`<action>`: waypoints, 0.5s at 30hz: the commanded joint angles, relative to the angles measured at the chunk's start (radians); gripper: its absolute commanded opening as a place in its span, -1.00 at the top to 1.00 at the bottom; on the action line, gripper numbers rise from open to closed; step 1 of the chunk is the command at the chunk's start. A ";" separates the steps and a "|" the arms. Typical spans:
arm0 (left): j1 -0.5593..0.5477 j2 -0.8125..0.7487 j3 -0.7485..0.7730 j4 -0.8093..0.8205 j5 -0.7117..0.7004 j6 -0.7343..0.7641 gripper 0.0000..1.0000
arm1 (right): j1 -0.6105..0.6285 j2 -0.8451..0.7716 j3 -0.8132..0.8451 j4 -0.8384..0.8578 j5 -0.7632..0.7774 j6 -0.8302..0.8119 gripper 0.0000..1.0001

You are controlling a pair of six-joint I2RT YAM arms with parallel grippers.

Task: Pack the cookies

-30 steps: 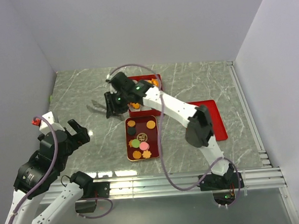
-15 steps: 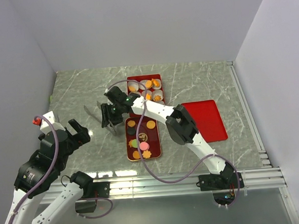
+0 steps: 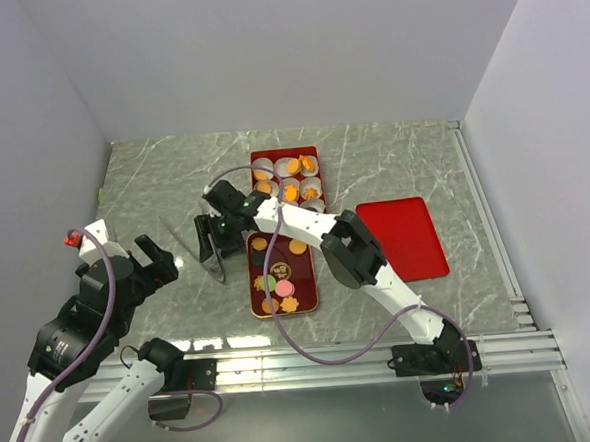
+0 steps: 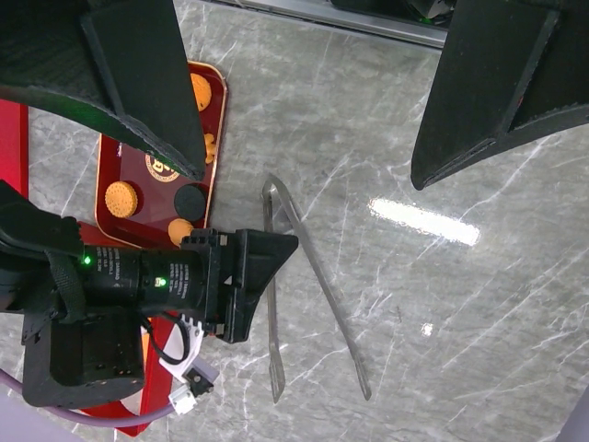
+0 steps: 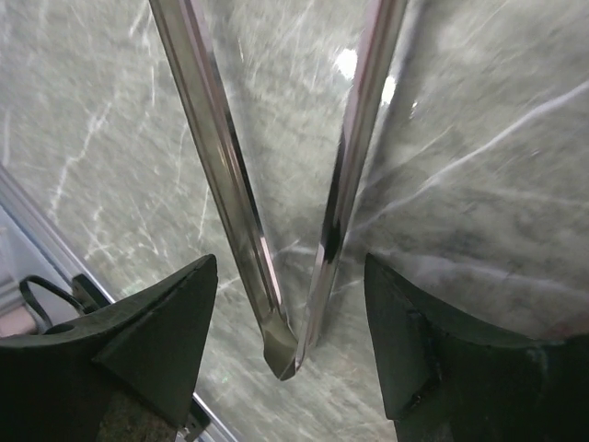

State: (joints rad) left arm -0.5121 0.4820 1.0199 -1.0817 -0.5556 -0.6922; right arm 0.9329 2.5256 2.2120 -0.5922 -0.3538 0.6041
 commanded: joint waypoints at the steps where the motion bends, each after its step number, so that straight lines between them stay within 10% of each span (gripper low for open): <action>1: -0.002 -0.005 0.029 0.000 -0.010 0.002 -0.99 | 0.014 -0.030 0.018 -0.029 0.027 -0.041 -0.45; 15: 0.001 -0.031 0.031 -0.004 -0.023 -0.009 -0.99 | -0.107 -0.758 -0.437 -0.040 0.300 -0.136 -0.45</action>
State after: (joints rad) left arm -0.5121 0.4591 1.0214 -1.0840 -0.5629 -0.6960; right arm 0.8879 1.9995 1.8683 -0.6525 -0.1917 0.5194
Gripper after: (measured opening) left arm 0.995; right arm 0.728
